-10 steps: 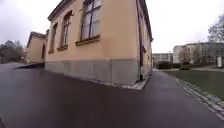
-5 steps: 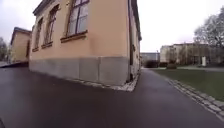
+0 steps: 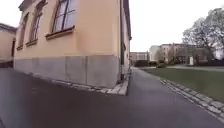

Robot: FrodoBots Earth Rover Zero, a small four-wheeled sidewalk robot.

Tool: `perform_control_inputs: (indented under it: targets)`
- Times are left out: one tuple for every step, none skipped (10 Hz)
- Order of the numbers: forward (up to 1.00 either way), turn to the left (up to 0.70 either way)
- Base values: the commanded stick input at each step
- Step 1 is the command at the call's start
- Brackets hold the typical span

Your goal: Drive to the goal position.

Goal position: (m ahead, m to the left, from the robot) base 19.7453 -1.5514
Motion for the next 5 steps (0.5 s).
perform_control_inputs:
  targets:
    - [0.7, -0.35]
    - [0.7, -0.35]
    - [0.7, -0.35]
    - [0.7, -0.14]
    - [0.7, 0.0]
